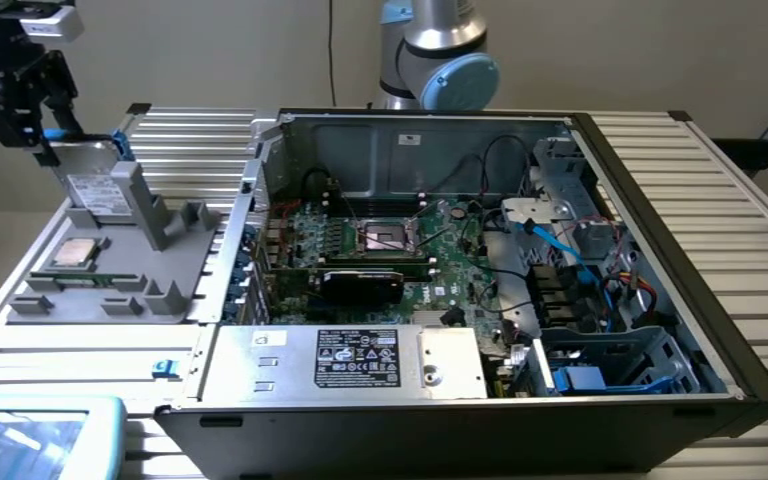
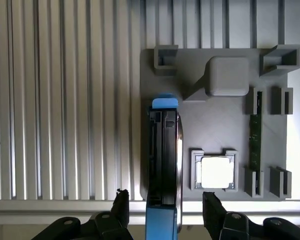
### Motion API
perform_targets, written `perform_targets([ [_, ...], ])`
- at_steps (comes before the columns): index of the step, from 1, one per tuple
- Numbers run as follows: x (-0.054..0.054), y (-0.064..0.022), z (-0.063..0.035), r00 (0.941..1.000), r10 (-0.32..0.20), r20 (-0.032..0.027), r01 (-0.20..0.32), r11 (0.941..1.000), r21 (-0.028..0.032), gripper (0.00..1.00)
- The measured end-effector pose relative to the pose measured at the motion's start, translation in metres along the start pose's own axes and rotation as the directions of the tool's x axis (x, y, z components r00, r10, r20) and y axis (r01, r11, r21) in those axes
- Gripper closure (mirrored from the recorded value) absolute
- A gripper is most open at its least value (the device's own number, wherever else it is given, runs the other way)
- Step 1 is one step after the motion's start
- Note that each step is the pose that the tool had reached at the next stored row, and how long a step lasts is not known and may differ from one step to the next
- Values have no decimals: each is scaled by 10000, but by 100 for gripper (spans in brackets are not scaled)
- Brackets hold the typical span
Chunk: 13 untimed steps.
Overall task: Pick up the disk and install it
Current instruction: 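Pick up the disk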
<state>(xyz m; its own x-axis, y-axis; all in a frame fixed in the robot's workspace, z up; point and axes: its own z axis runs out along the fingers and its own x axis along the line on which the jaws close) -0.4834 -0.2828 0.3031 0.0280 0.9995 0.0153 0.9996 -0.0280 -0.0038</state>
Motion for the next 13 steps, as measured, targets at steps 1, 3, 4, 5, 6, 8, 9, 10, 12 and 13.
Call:
perform_targets([
  [1, 0, 0, 10, 10000, 1, 0, -1, 10000, 0, 31],
  [3, 0, 0, 34, 10000, 3, 0, -3, 10000, 0, 31],
  [4, -1, -1, 49, 10000, 6, 0, -6, 10000, 2, 31],
  [5, -1, -2, 64, 10000, 8, 0, -8, 10000, 1, 31],
  [6, 0, -3, 74, 10000, 12, 0, -12, 10000, 1, 31],
  [8, 2, -6, 92, 10000, 28, 0, -28, 10000, 1, 31],
  [9, 3, -8, 99, 10000, 47, 0, -47, 10000, 0, 31],
  [10, 3, -11, 105, 10000, 87, 0, -87, 10000, 1, 31],
  [12, 3, -18, 117, 9998, 207, -1, -207, 9998, -3, 31],
  [13, 3, -19, 119, 9997, 245, -1, -245, 9997, -3, 31],
])
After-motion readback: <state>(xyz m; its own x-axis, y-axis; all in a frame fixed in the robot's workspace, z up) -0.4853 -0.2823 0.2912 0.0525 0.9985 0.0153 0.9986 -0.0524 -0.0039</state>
